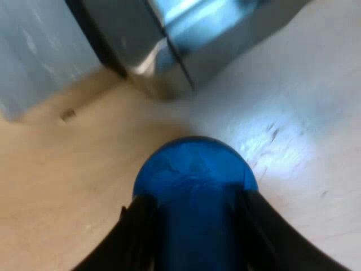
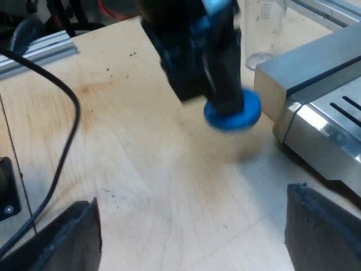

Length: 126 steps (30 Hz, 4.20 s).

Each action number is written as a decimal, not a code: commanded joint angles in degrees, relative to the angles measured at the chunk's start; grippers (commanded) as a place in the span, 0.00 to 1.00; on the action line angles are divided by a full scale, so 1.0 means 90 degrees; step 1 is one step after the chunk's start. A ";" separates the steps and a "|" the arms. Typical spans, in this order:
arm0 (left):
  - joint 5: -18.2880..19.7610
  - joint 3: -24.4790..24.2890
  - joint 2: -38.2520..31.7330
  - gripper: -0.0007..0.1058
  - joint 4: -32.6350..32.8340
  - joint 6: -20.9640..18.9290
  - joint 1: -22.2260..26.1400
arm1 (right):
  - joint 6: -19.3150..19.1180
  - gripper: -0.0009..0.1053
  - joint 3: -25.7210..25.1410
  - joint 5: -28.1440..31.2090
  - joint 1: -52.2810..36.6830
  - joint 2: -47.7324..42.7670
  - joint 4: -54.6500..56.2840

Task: Grind coffee beans and then tamp

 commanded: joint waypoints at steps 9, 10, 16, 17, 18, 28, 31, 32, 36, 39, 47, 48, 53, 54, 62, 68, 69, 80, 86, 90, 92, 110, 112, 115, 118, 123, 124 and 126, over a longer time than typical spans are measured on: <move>0.0870 -0.0047 -0.2248 0.01 0.0286 -0.0300 0.0005 | -0.0077 0.66 -0.0003 -0.0012 -0.0007 -0.0018 -0.0091; 0.0957 -0.0047 -0.2396 0.01 0.0400 -0.0374 0.0005 | -0.0077 0.66 -0.0003 0.0022 -0.0007 -0.0018 -0.0091; 0.1023 -0.0047 -0.2699 0.01 0.0496 -0.0444 -0.0394 | -0.0077 0.66 0.0003 0.0026 -0.0007 -0.0052 -0.0077; 0.1071 -0.0047 -0.2697 0.01 0.0509 -0.0444 -0.0570 | -0.0077 0.66 0.0016 0.0026 -0.0007 -0.0048 -0.0077; 0.1099 -0.0047 -0.2697 0.01 0.0511 -0.0444 -0.0672 | -0.0077 0.66 0.0086 0.0055 -0.0007 -0.0090 -0.0077; 0.1118 -0.0047 -0.2679 0.01 0.0499 -0.0428 -0.1312 | 0.0527 0.66 0.1332 0.0550 -0.0007 -0.1013 -0.0138; 0.1225 -0.0047 -0.2679 0.01 0.0478 -0.0403 -0.1326 | 0.0589 0.66 0.1713 0.0761 -0.0007 -0.1210 -0.0332; 0.1290 -0.0047 -0.2679 0.01 0.0478 -0.0403 -0.1357 | 0.0622 0.66 0.1819 0.0885 -0.0007 -0.1244 -0.0454; 0.1302 -0.0047 -0.2637 0.01 0.0478 -0.0403 -0.1695 | 0.0634 0.66 0.2274 0.1380 -0.0007 -0.1259 -0.1068; 0.1302 -0.0047 -0.2523 0.01 0.0427 -0.0403 -0.1887 | 0.0647 0.66 0.2513 0.1403 -0.0007 -0.1259 -0.1460; 0.1302 -0.0110 -0.1860 0.01 0.0095 -0.0386 -0.2209 | 0.0647 0.66 0.2597 0.1352 -0.0007 -0.1259 -0.1469; 0.1302 -0.0153 -0.1732 0.01 0.0095 -0.0319 -0.2314 | 0.0647 0.66 0.2597 0.1352 -0.0007 -0.1259 -0.1469; 0.1180 -0.0435 -0.1200 0.01 0.0095 -0.0047 -0.2696 | 0.0835 0.66 0.2597 0.1352 -0.0007 -0.1259 -0.1469; 0.1132 -0.0502 -0.1088 0.01 0.0095 -0.0035 -0.2737 | 0.0843 0.66 0.2597 0.1352 -0.0007 -0.1259 -0.1469; 0.1106 -0.0915 -0.0102 0.01 0.0057 0.0321 -0.2760 | 0.0873 0.66 0.2597 0.1352 -0.0007 -0.1259 -0.1469; 0.1106 -0.0916 0.0370 0.01 -0.0165 0.0327 -0.2760 | 0.0873 0.66 0.2597 0.1352 -0.0007 -0.1259 -0.1469; 0.1106 -0.0916 0.0436 0.01 -0.0201 0.0327 -0.2760 | 0.0873 0.66 0.2597 0.1352 -0.0007 -0.1259 -0.1469; 0.1106 -0.0916 0.1024 0.01 -0.0631 0.0327 -0.2760 | 0.0873 0.66 0.2597 0.1352 -0.0007 -0.1259 -0.1469; 0.1106 -0.0916 0.1237 0.01 -0.0782 0.0327 -0.2760 | 0.0873 0.66 0.2597 0.1352 -0.0007 -0.1259 -0.1469; 0.1106 -0.0939 0.1578 0.01 -0.0843 0.0327 -0.2760 | 0.0873 0.66 0.2597 0.1352 -0.0007 -0.1259 -0.1469; 0.1049 -0.0939 0.1713 0.01 -0.0894 0.0327 -0.2760 | 0.0873 0.66 0.2597 0.1352 -0.0007 -0.1259 -0.1469; 0.0676 -0.0949 0.2122 0.01 -0.1180 0.0327 -0.2760 | 0.0873 0.66 0.2597 0.1352 -0.0007 -0.1259 -0.1469; 0.0676 -0.0949 0.2233 0.01 -0.1180 0.0327 -0.2760 | 0.0873 0.66 0.2597 0.1352 -0.0007 -0.1259 -0.1469; 0.0827 -0.0949 0.2364 0.01 -0.1180 0.0327 -0.2760 | 0.0873 0.66 0.2597 0.1352 -0.0007 -0.1259 -0.1469; 0.0872 -0.0949 0.2428 0.01 -0.1180 0.0327 -0.2760 | 0.0873 0.66 0.2597 0.1352 -0.0007 -0.1259 -0.1469; 0.0872 -0.0949 0.2614 0.01 -0.1180 0.0327 -0.2760 | 0.0873 0.66 0.2597 0.1352 -0.0007 -0.1259 -0.1469; 0.0872 -0.0931 0.2678 0.01 -0.1147 0.0327 -0.2760 | 0.0873 0.66 0.2597 0.1352 -0.0007 -0.1259 -0.1469; 0.0872 -0.0912 0.2765 0.01 -0.1125 0.0327 -0.2760 | 0.0873 0.66 0.2597 0.1352 -0.0007 -0.1259 -0.1469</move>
